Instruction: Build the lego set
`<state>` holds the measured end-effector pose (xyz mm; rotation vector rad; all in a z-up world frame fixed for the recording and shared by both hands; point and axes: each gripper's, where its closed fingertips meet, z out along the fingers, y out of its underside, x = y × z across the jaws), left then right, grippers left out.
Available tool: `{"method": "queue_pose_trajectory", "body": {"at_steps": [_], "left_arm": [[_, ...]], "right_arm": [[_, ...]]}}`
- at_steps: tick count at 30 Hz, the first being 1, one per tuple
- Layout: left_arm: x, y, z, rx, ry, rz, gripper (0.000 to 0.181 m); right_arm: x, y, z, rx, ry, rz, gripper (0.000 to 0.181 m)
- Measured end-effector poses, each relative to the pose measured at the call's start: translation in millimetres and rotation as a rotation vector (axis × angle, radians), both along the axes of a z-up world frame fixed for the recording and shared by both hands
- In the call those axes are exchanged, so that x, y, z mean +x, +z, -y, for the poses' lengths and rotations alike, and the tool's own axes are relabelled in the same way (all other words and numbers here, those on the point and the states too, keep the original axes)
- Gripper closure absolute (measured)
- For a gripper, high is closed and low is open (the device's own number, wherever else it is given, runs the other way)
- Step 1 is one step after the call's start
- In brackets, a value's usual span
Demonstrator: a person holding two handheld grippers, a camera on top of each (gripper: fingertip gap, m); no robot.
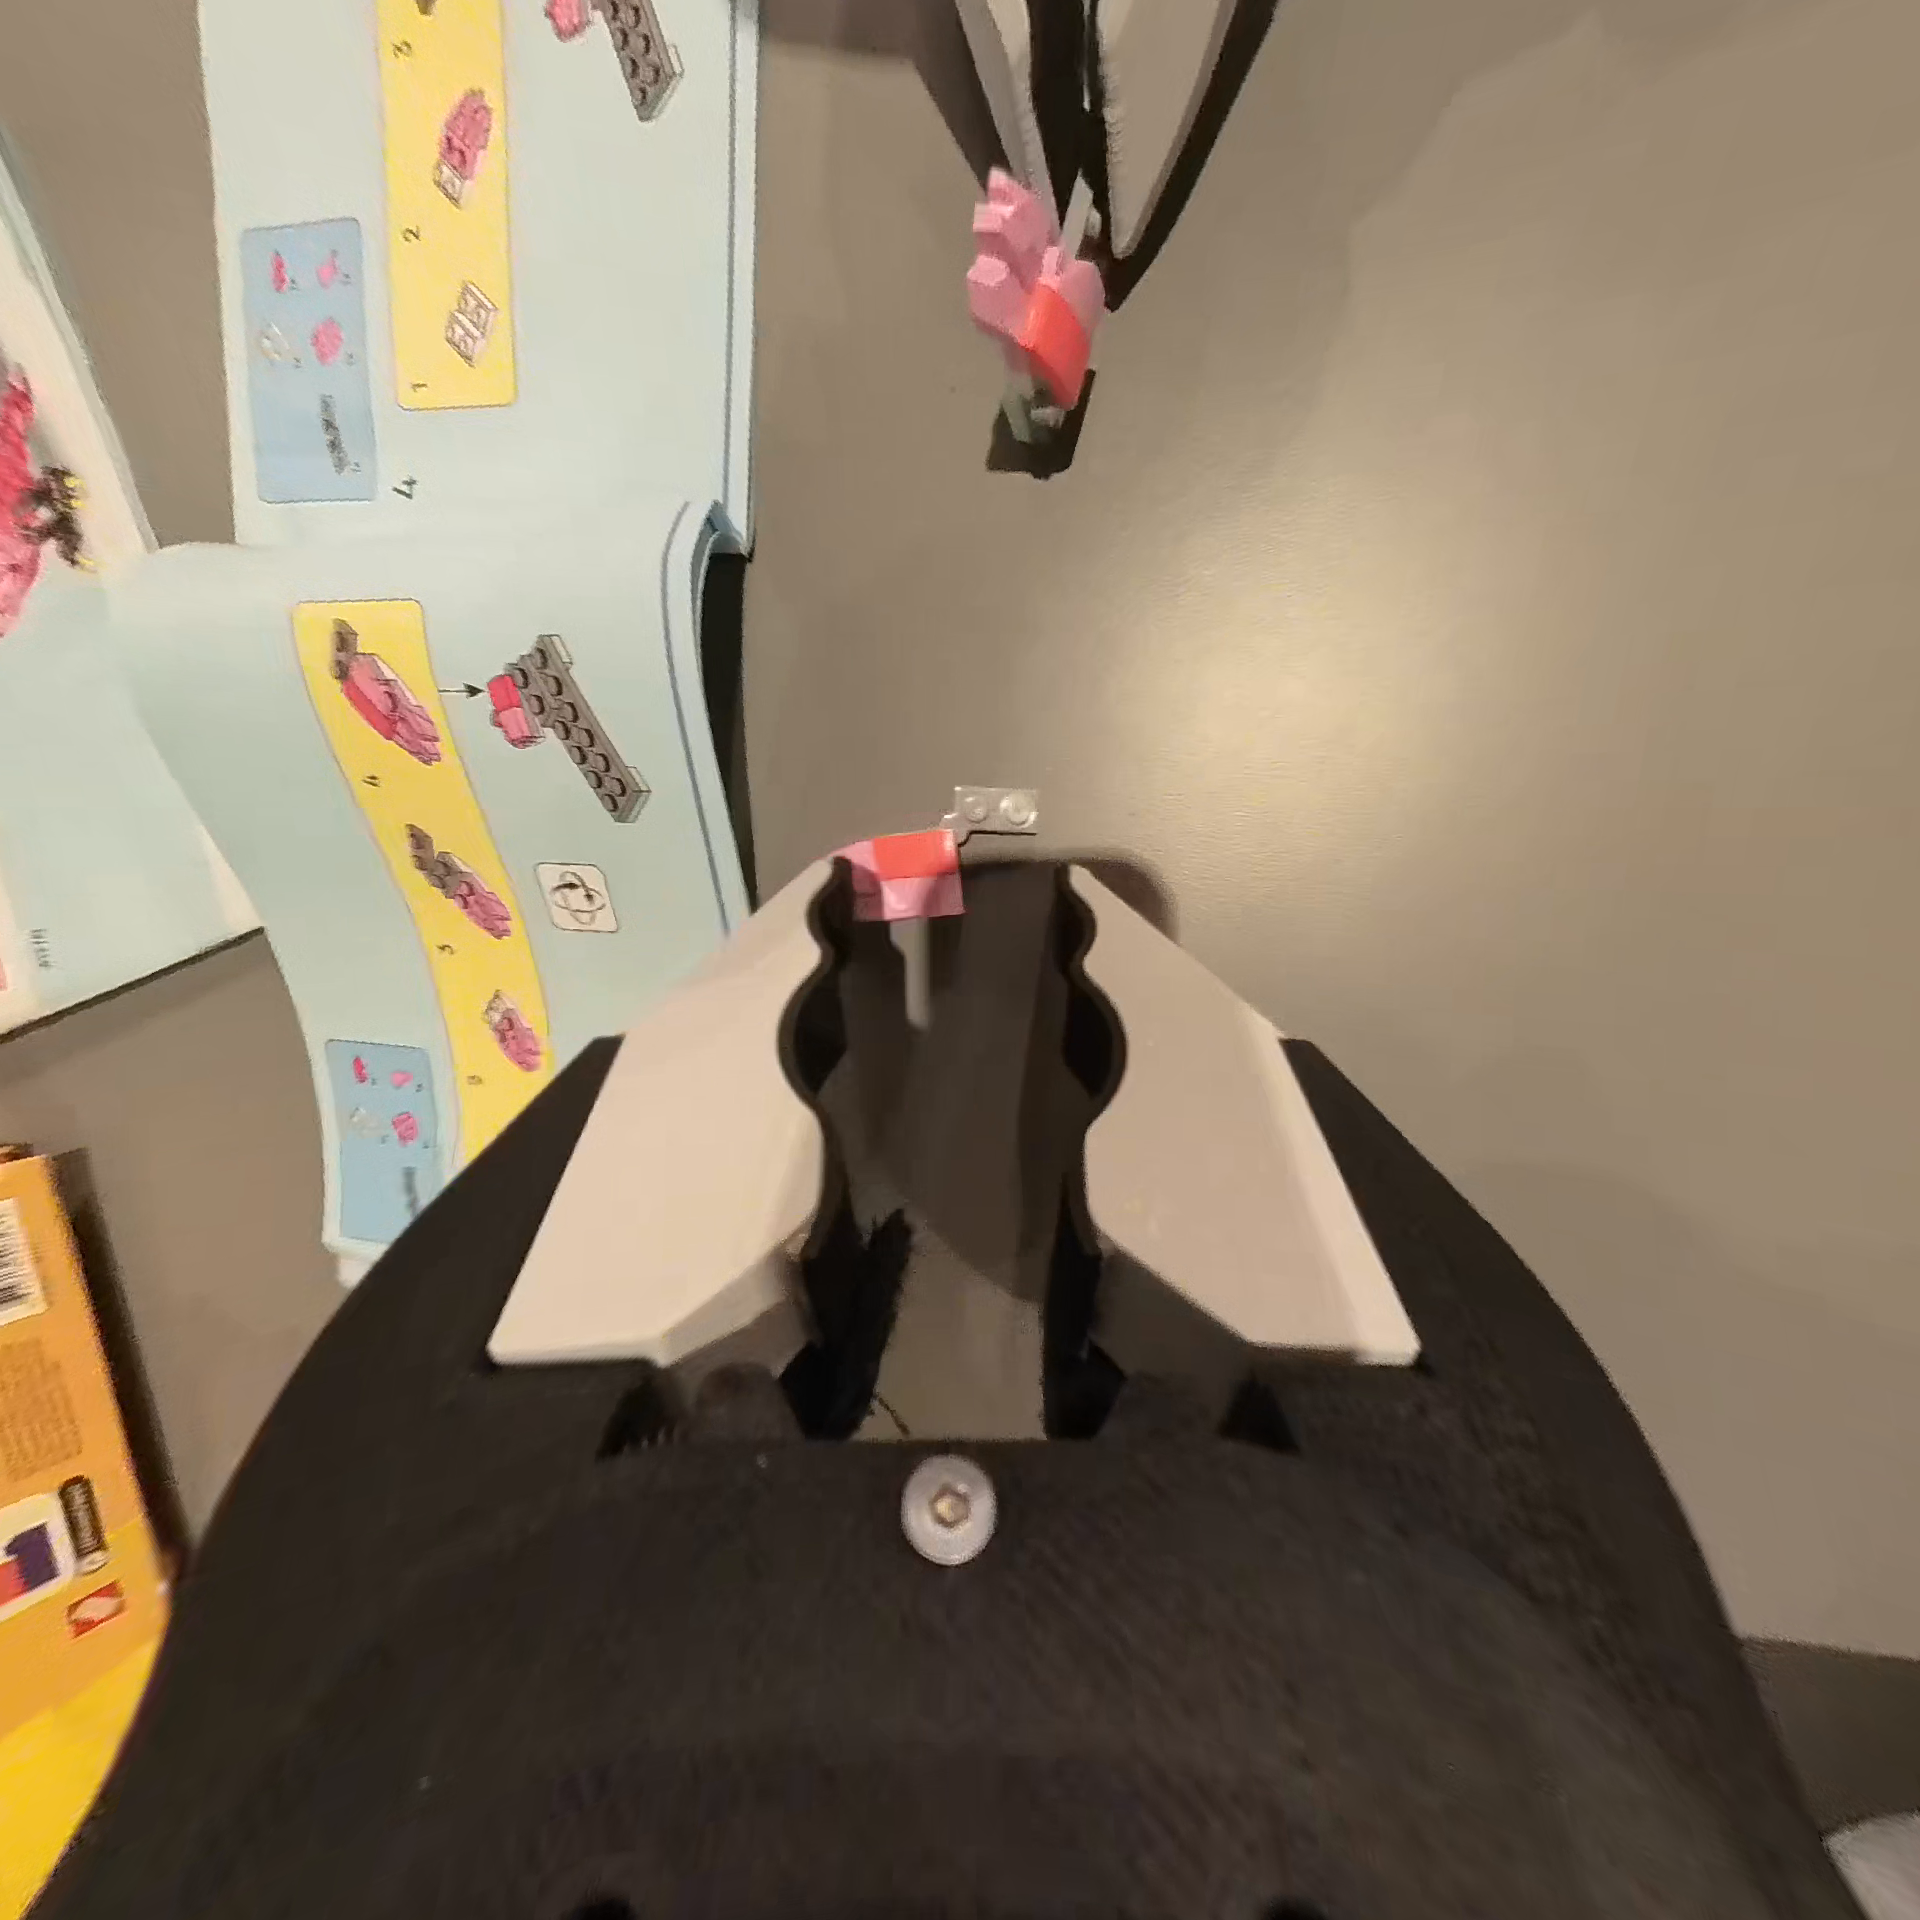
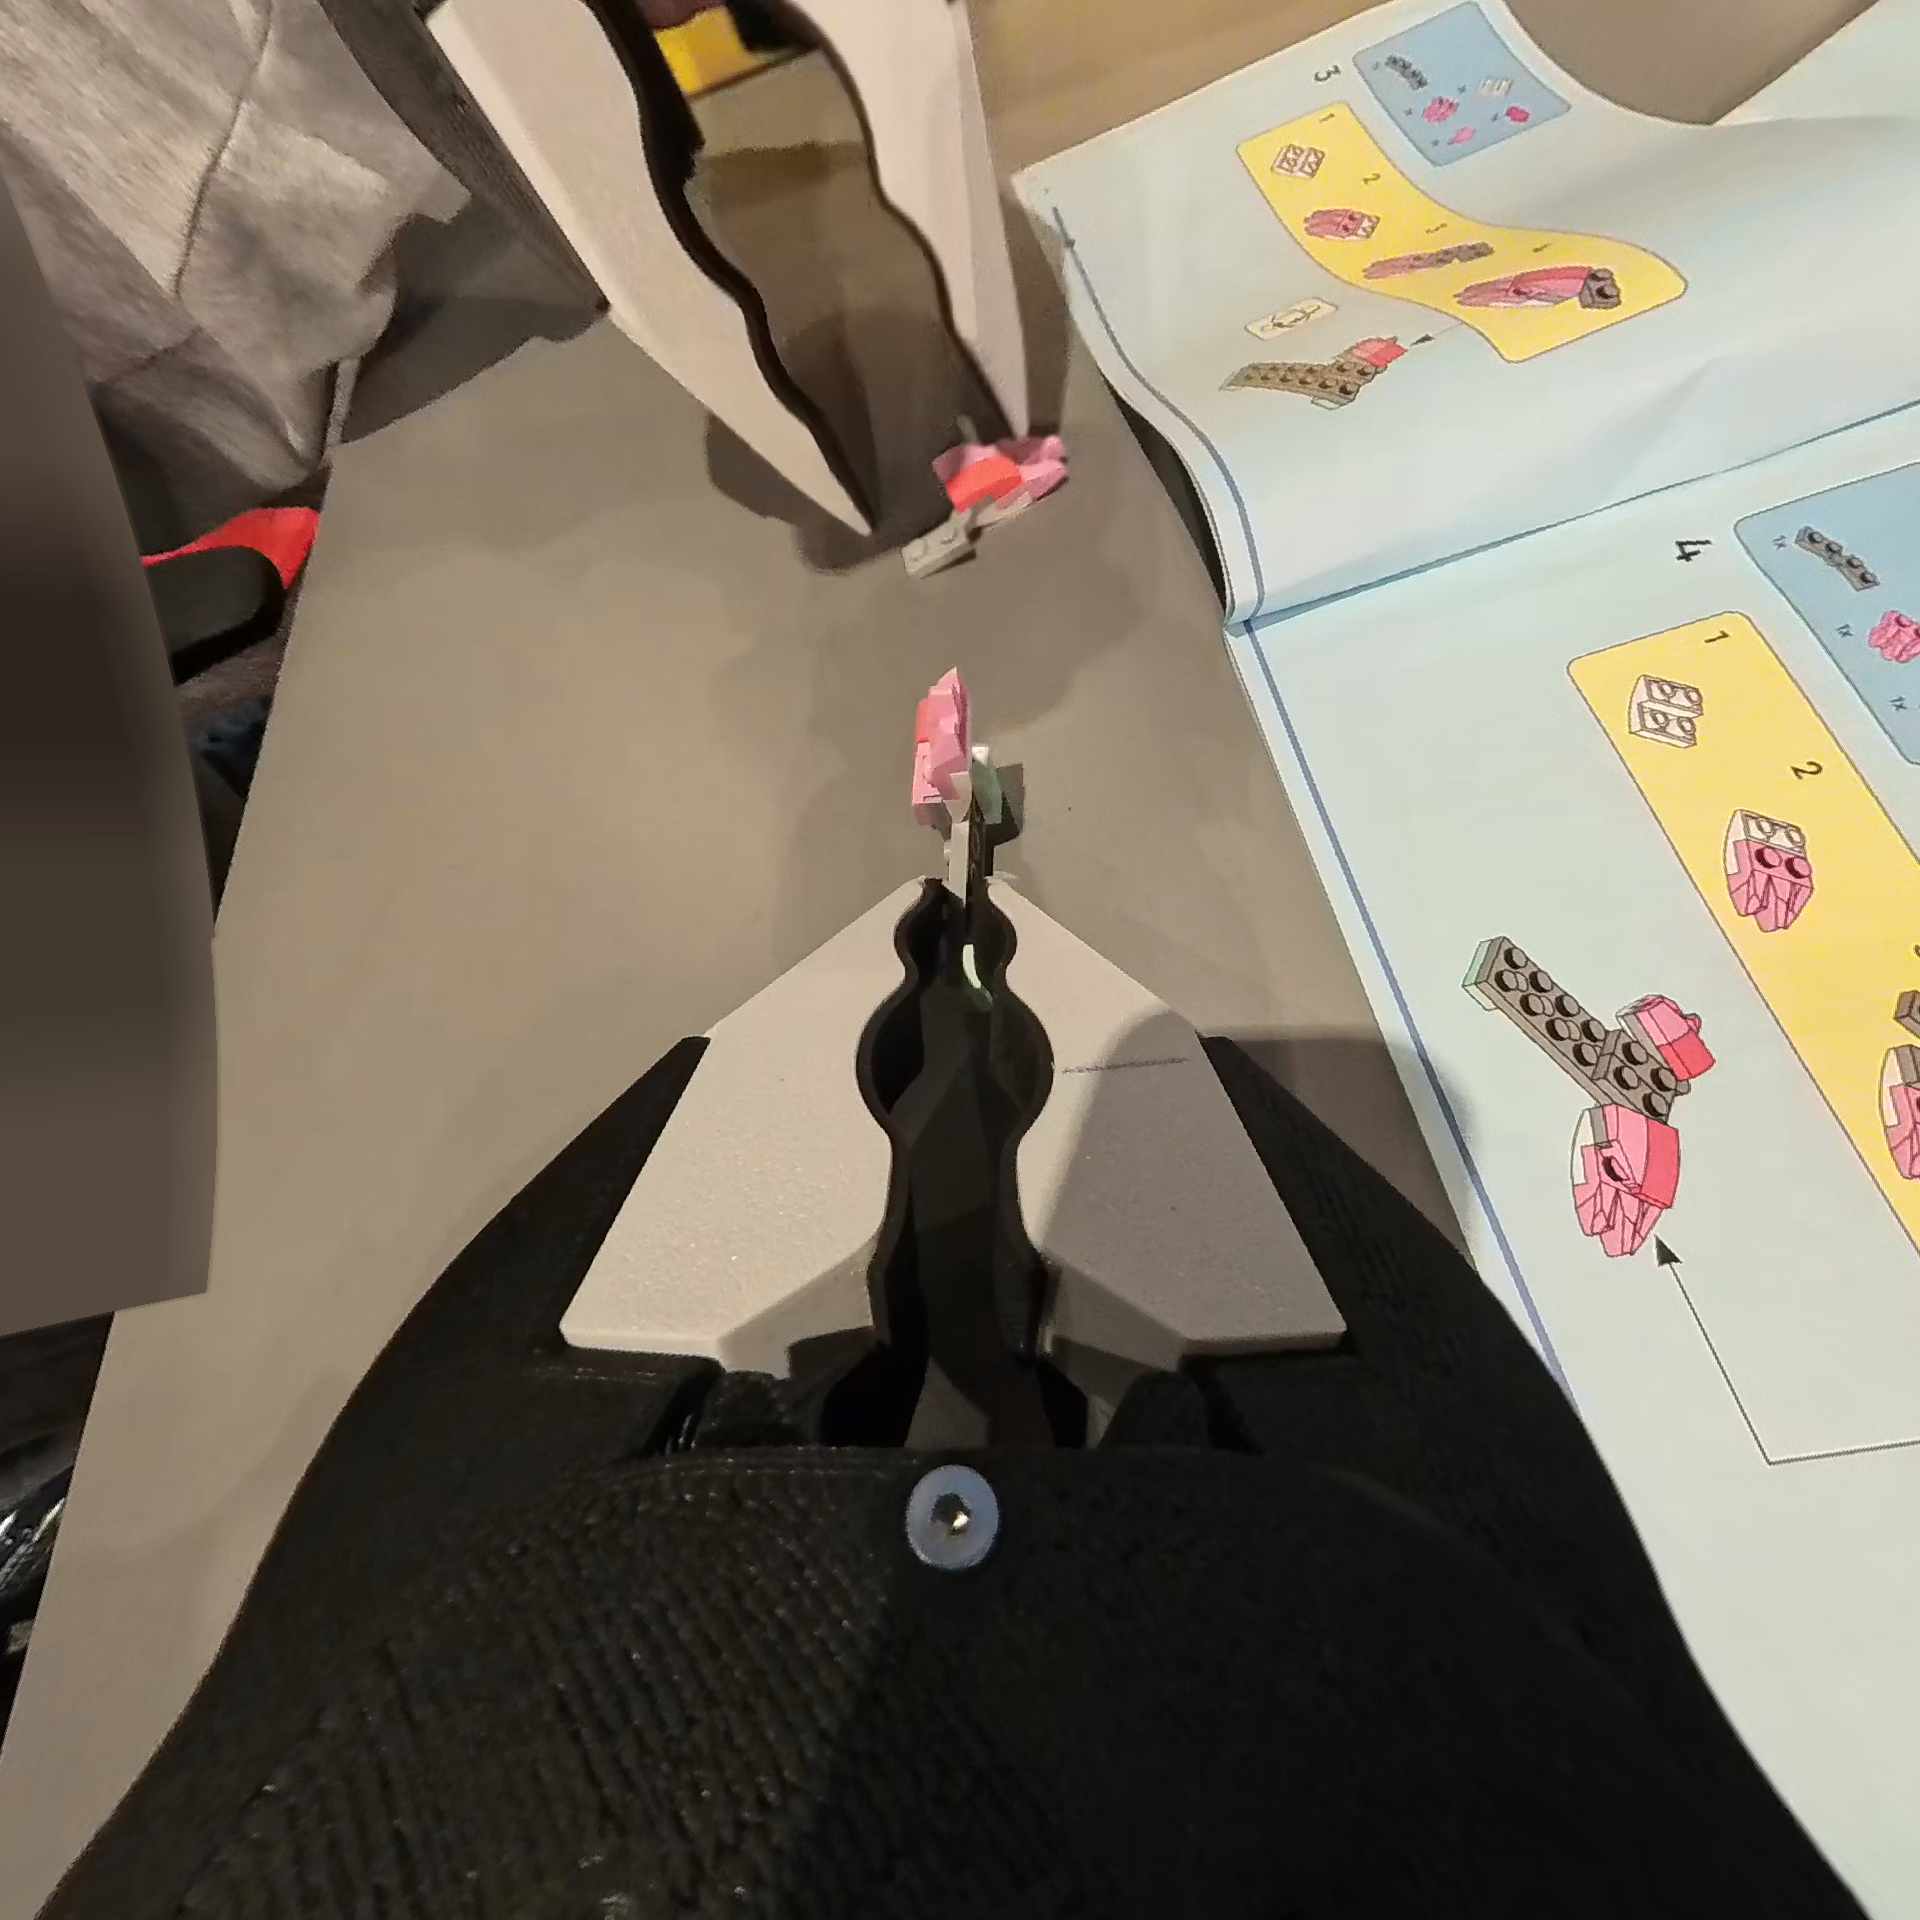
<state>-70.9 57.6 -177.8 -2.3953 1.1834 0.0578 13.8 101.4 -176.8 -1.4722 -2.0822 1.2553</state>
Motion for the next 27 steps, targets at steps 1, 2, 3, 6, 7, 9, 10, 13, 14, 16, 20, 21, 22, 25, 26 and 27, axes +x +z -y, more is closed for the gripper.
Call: {"method": "queue_pose_trajectory", "body": {"at_steps": [1,2,3,6,7,9,10,13,14,16,20,21,22,25,26,27], "left_arm": [[-1,2,-2,0.013,-0.006,-0.009,0.142],[-2,3,-4,0.021,-0.012,-0.016,0.138],[-4,3,-5,0.014,-0.019,-0.028,0.135],[-12,-2,-6,-0.036,-0.063,-0.107,0.136],[-15,-2,-7,-0.048,-0.080,-0.137,0.138],[-20,-3,-6,-0.080,-0.122,-0.207,0.141],[-21,-3,-6,-0.095,-0.146,-0.232,0.142],[-19,-4,-6,-0.118,-0.203,-0.271,0.143],[-19,-3,-6,-0.114,-0.219,-0.283,0.141],[-17,-2,-9,-0.095,-0.241,-0.287,0.136],[-12,-4,-3,-0.136,-0.246,-0.199,0.134],[-12,-5,-2,-0.154,-0.245,-0.181,0.137],[-12,-5,0,-0.170,-0.245,-0.169,0.140],[-14,-7,3,-0.216,-0.241,-0.150,0.149],[-13,-7,5,-0.234,-0.244,-0.142,0.155],[-12,-8,5,-0.236,-0.241,-0.139,0.159]], "right_arm": [[0,0,0,-0.001,0.000,0.001,0.178],[0,0,0,-0.002,-0.001,0.001,0.178],[0,0,0,-0.003,-0.001,0.002,0.178],[0,0,0,-0.007,-0.001,0.003,0.178],[0,0,0,-0.008,-0.002,0.003,0.178],[0,0,0,-0.012,-0.002,0.005,0.178],[0,0,0,-0.014,-0.003,0.006,0.177],[0,0,0,-0.018,-0.003,0.007,0.178],[0,0,0,-0.019,-0.003,0.007,0.178],[0,0,0,-0.018,-0.004,0.007,0.178],[0,0,0,-0.020,-0.004,0.007,0.178],[0,0,0,-0.021,-0.004,0.008,0.178],[0,0,0,-0.022,-0.004,0.008,0.178],[0,0,-1,-0.024,-0.005,0.009,0.178],[0,1,-1,-0.025,-0.006,0.009,0.178],[0,1,-1,-0.026,-0.006,0.009,0.178]]}}
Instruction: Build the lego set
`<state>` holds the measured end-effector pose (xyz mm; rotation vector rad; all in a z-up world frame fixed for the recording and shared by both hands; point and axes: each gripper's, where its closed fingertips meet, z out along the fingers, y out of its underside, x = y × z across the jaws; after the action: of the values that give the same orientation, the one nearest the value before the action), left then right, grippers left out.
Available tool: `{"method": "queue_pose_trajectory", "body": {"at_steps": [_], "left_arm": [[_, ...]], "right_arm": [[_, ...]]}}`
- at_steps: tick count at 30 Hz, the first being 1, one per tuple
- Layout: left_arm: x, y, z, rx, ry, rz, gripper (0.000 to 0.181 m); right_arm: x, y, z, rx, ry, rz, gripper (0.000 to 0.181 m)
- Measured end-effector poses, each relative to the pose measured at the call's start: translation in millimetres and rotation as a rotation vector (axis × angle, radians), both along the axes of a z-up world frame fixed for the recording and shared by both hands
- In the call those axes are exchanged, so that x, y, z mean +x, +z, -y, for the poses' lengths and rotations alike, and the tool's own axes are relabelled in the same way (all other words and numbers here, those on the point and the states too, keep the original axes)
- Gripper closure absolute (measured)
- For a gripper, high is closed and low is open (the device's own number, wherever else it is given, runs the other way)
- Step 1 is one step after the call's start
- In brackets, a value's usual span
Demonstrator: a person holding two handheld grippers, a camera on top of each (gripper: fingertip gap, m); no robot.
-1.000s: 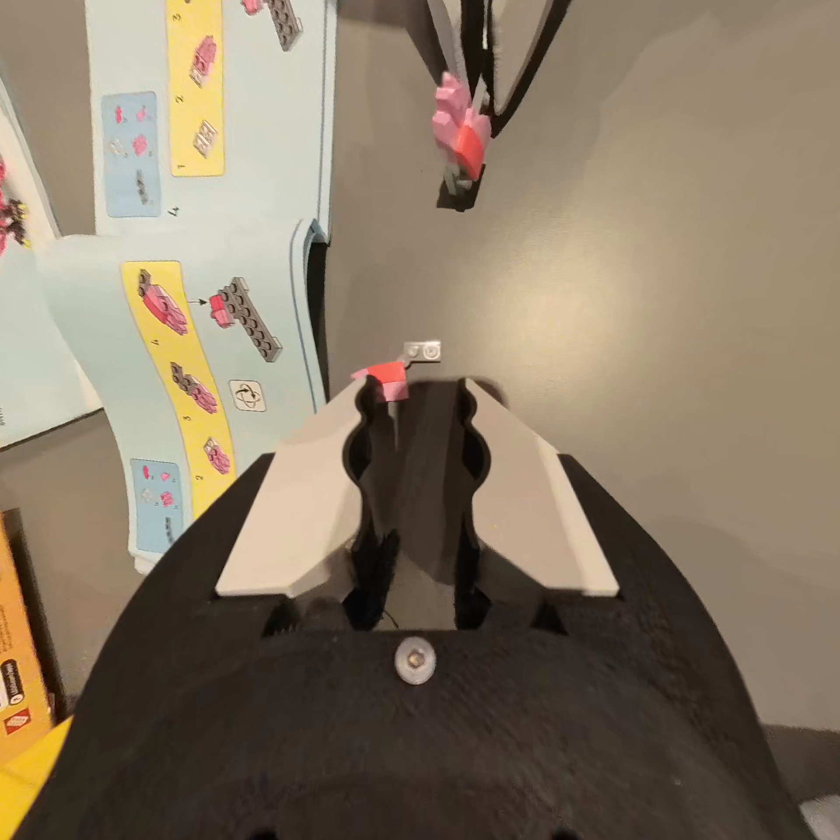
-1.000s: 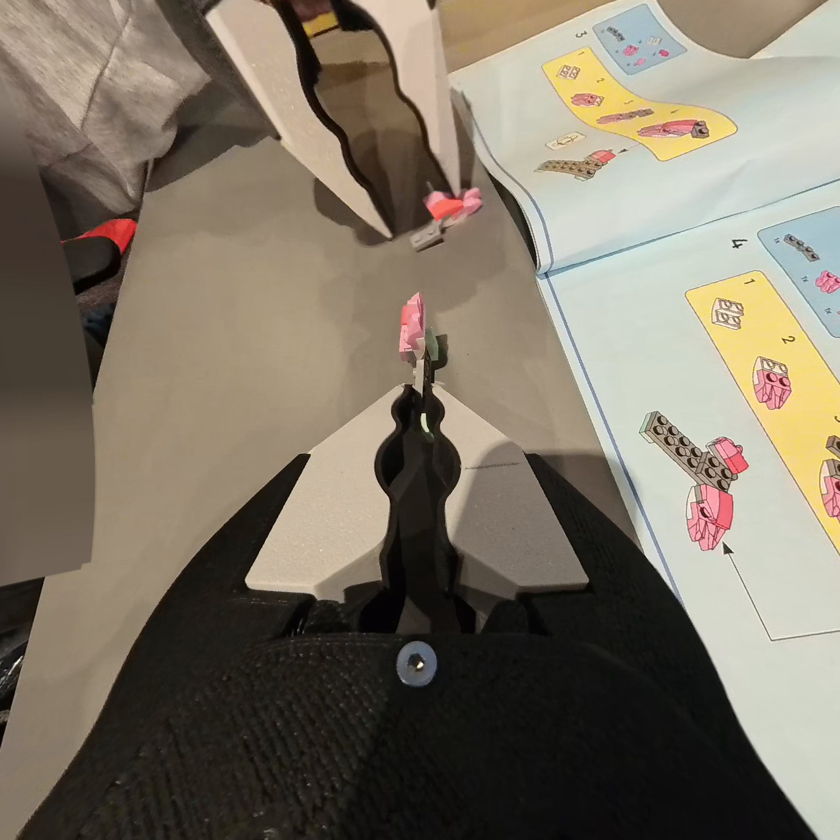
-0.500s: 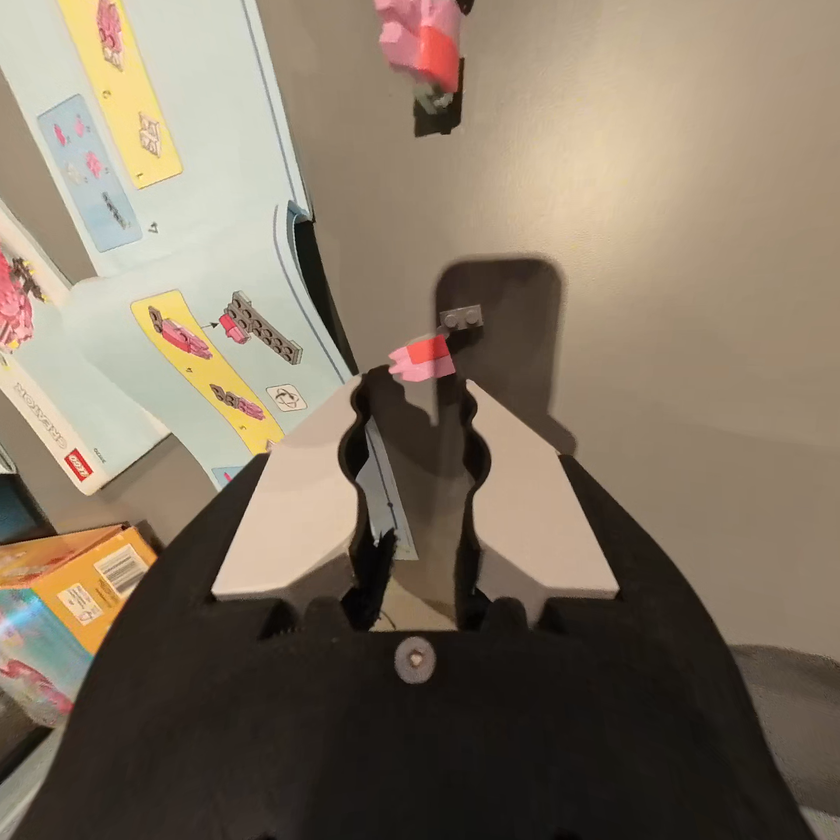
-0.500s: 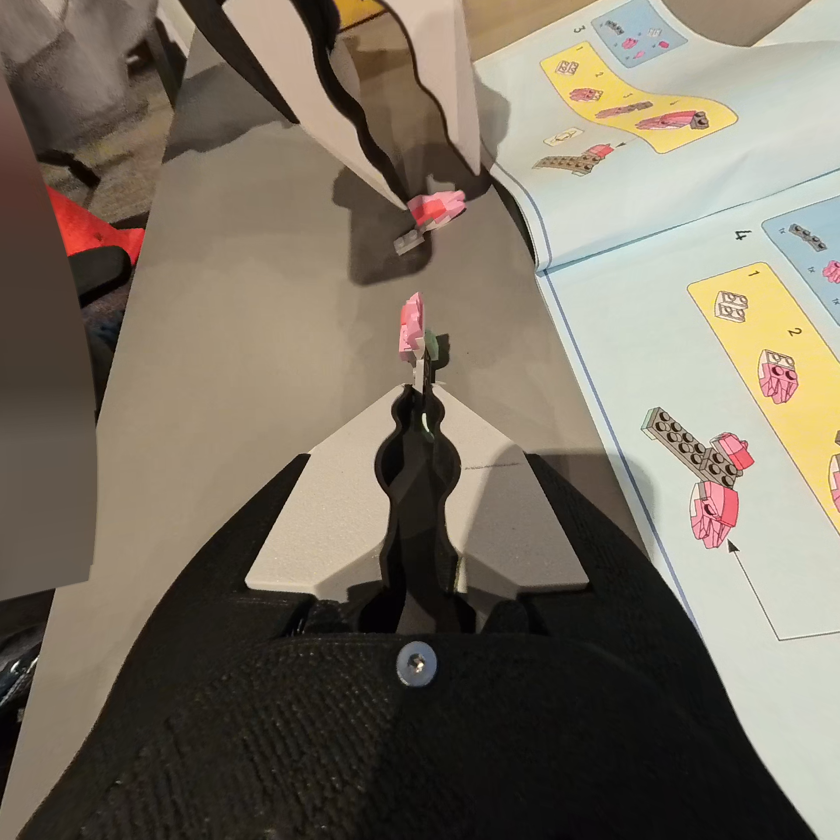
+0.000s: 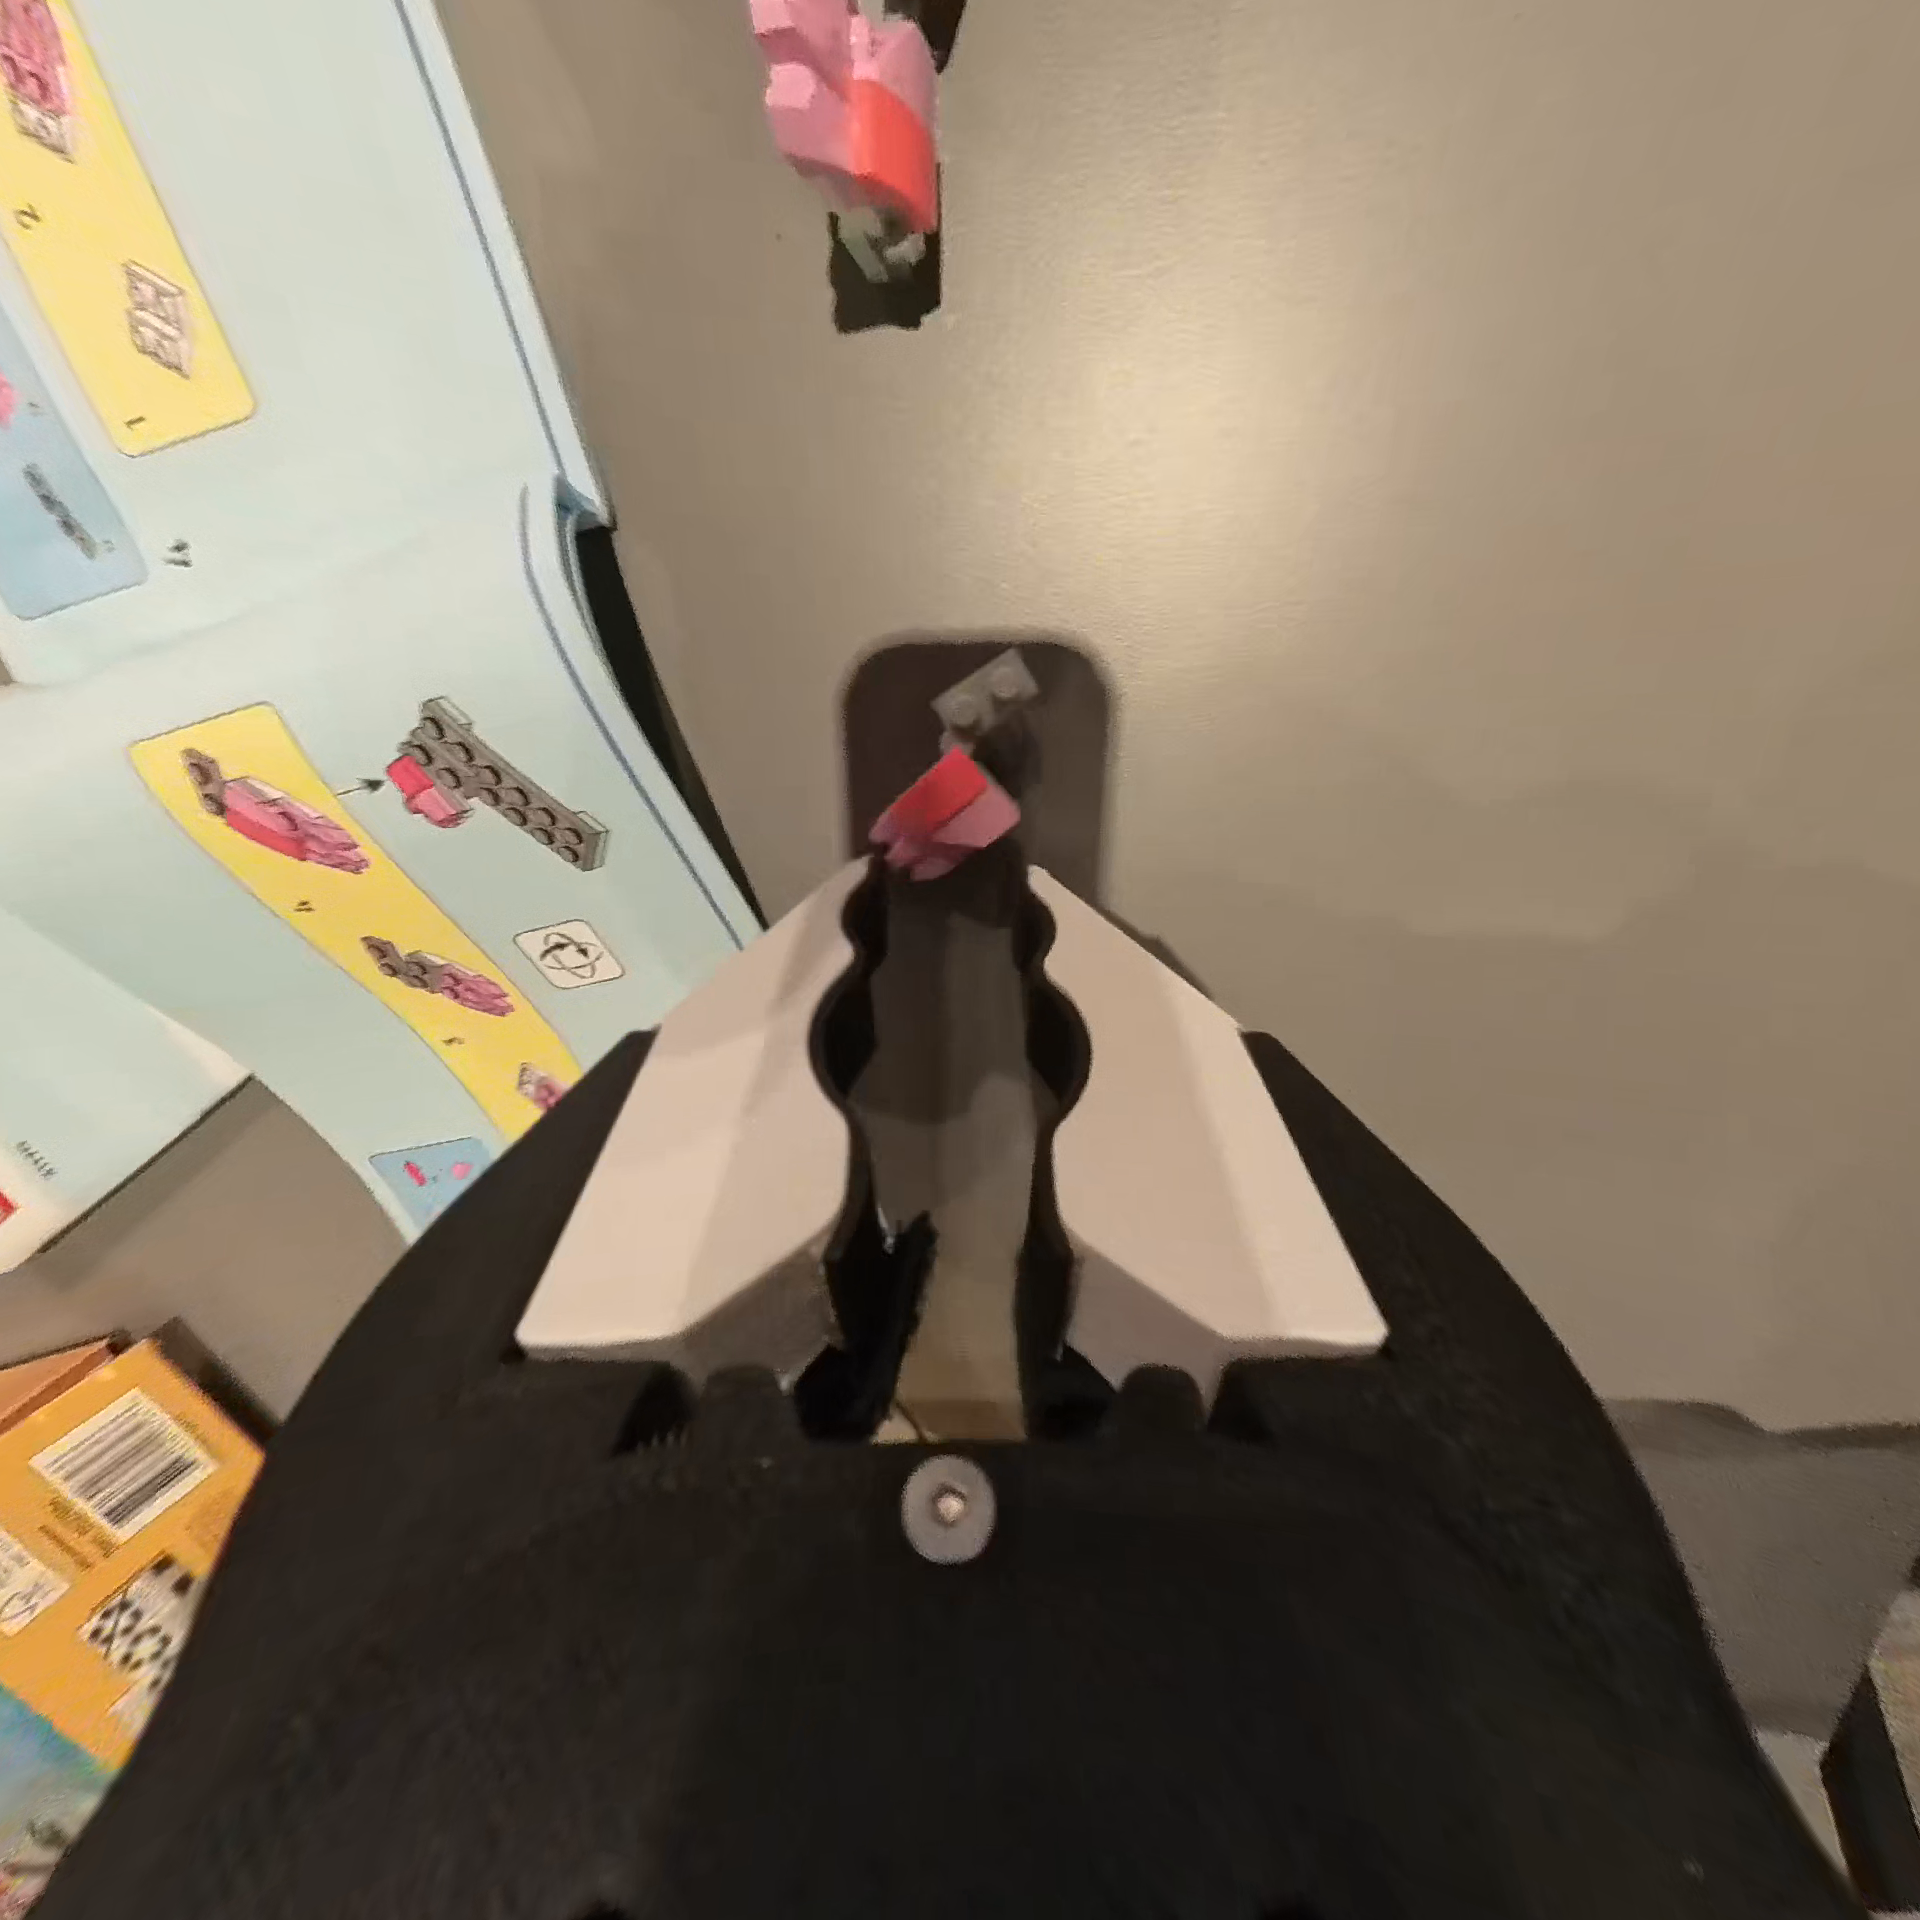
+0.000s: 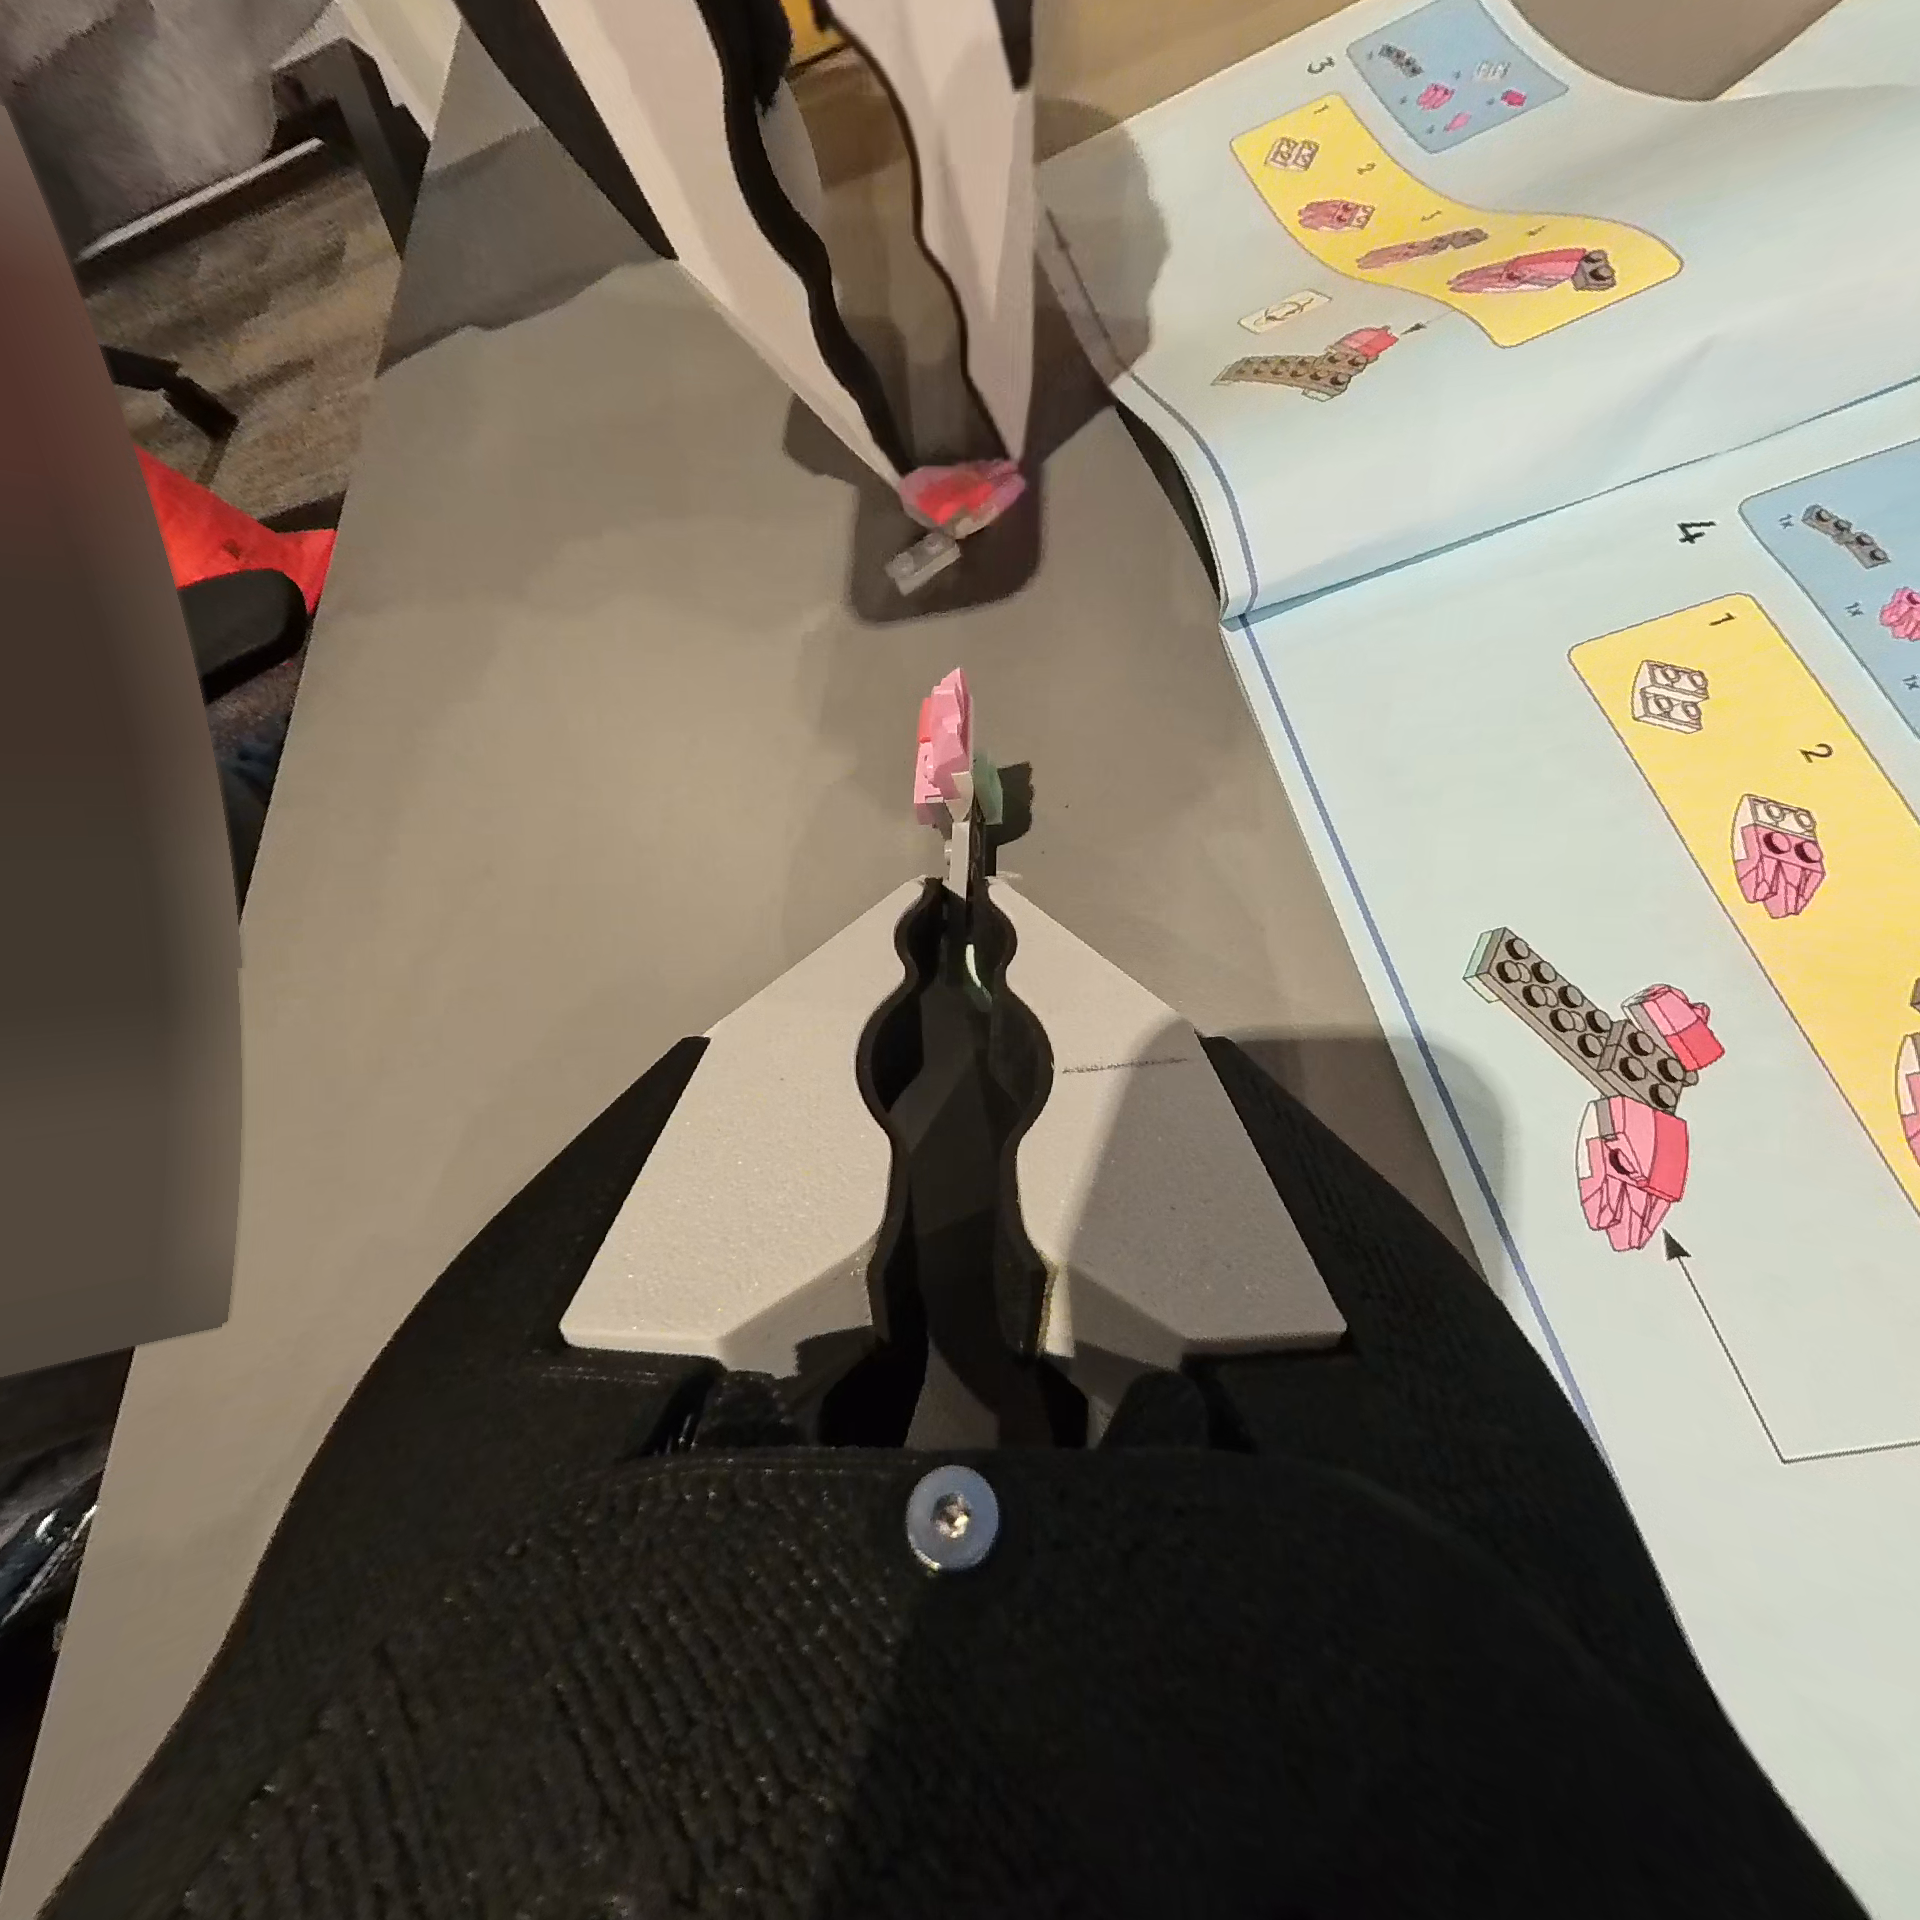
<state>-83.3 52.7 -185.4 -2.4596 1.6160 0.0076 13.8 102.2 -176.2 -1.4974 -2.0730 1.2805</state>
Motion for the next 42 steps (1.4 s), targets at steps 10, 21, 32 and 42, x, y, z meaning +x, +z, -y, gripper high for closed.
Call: {"method": "queue_pose_trajectory", "body": {"at_steps": [10,21,32,42], "left_arm": [[-2,1,-4,0.139,0.049,0.005,0.178],[14,3,-10,0.189,0.121,0.160,0.150],[18,2,-8,0.221,0.121,0.123,0.164],[32,15,-3,0.302,0.124,0.187,0.164]], "right_arm": [[0,0,0,-0.007,-0.004,0.002,0.177],[0,0,0,-0.011,-0.005,0.004,0.177],[0,1,0,-0.012,-0.005,-0.002,0.173],[0,1,0,0.015,-0.006,-0.014,0.169]]}}
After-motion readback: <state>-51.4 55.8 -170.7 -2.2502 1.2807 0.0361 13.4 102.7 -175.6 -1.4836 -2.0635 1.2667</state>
